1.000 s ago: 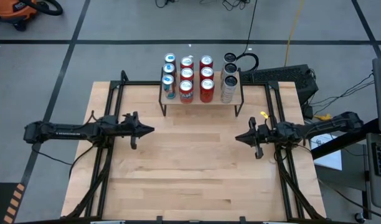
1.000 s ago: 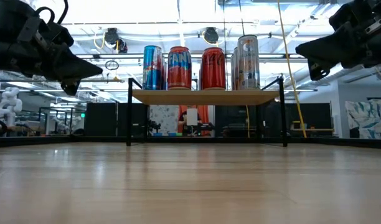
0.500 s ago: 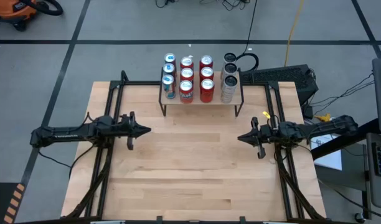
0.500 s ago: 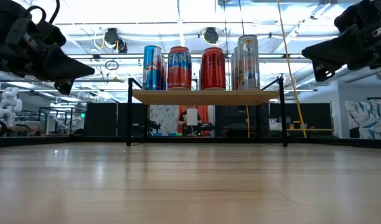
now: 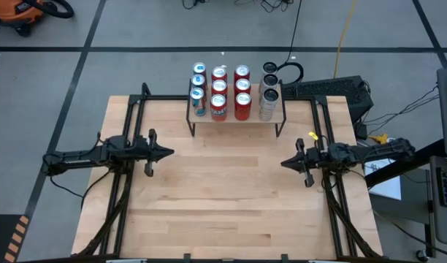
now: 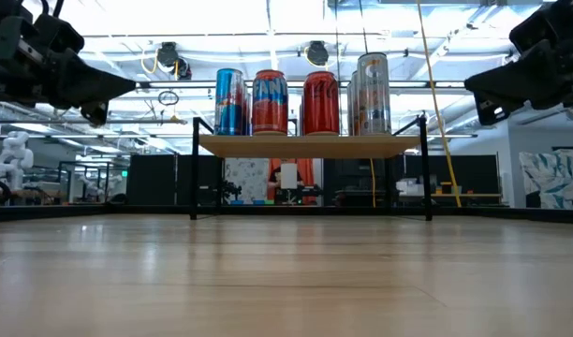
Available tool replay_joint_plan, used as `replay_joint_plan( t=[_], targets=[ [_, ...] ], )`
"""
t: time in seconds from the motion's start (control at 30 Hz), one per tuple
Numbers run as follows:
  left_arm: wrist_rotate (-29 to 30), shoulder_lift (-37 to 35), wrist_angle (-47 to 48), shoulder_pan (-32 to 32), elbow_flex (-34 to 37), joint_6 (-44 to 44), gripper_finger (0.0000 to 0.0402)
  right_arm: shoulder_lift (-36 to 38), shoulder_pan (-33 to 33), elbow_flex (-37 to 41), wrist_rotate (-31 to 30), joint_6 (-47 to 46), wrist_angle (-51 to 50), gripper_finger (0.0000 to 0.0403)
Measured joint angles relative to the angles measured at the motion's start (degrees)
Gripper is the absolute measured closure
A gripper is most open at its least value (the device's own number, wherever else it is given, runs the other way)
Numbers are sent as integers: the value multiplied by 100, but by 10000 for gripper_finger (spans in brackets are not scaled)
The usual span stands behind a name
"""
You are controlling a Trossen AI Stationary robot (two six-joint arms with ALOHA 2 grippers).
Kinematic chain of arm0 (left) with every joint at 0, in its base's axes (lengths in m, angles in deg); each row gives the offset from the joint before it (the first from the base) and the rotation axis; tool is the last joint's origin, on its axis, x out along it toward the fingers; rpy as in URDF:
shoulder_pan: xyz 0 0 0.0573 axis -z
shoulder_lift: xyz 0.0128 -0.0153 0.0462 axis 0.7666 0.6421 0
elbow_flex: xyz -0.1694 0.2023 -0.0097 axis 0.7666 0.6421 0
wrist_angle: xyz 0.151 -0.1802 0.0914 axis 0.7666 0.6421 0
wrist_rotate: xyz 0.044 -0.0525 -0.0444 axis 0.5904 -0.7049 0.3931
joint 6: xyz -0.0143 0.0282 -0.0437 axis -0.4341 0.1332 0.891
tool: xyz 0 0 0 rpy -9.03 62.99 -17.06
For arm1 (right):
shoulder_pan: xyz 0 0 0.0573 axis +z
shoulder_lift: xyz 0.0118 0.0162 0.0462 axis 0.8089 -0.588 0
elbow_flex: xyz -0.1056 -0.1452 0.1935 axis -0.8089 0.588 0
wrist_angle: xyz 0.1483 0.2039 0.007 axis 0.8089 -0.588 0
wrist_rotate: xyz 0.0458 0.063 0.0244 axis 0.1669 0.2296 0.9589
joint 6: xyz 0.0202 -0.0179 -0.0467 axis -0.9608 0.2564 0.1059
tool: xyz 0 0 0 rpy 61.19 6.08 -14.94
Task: Place canned beverage on shelf
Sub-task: Return to Home Position
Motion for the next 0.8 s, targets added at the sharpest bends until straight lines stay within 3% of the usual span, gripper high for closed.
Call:
replay_joint_plan(
  t=[0.37, 0.8],
  targets=[
    [50, -5, 7, 0, 2, -93, 402, 642, -2, 2, -47, 142, -210, 403],
    [101, -3, 23, 0, 7, -75, 402, 641, -100, 2, -342, 604, -209, 403]
  ],
)
